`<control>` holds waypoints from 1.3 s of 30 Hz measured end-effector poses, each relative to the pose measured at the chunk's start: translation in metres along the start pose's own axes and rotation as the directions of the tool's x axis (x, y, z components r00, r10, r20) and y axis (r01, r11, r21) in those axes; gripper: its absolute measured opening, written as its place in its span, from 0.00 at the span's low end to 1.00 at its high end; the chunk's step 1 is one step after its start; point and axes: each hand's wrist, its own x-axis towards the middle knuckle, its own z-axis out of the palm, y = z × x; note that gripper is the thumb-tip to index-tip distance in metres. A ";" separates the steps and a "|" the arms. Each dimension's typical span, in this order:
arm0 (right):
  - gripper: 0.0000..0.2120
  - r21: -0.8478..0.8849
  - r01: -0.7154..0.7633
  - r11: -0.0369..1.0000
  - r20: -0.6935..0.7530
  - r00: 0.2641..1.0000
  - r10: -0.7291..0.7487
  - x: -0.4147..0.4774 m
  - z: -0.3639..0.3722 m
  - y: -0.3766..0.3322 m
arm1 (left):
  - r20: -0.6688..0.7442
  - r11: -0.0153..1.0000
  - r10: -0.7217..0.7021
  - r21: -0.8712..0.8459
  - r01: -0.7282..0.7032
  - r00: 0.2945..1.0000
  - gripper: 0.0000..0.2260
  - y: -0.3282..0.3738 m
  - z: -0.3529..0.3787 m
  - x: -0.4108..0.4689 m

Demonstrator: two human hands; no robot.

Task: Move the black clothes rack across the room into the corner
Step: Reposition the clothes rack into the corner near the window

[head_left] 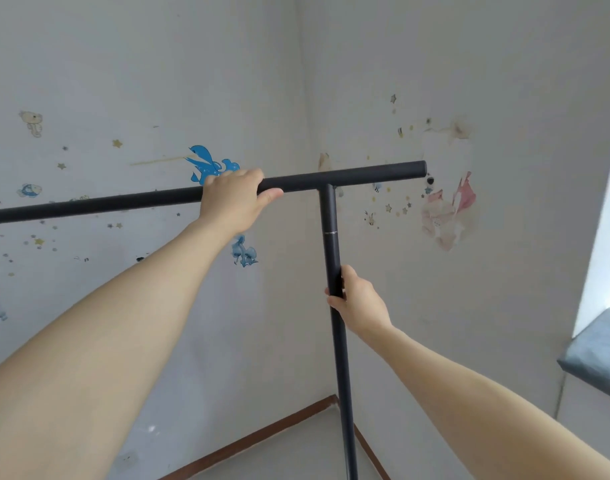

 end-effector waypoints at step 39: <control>0.11 0.057 0.136 0.989 0.141 0.980 -0.143 0.364 0.119 0.077 | 0.114 0.975 -0.122 0.198 0.097 0.986 0.16 -0.094 0.234 0.205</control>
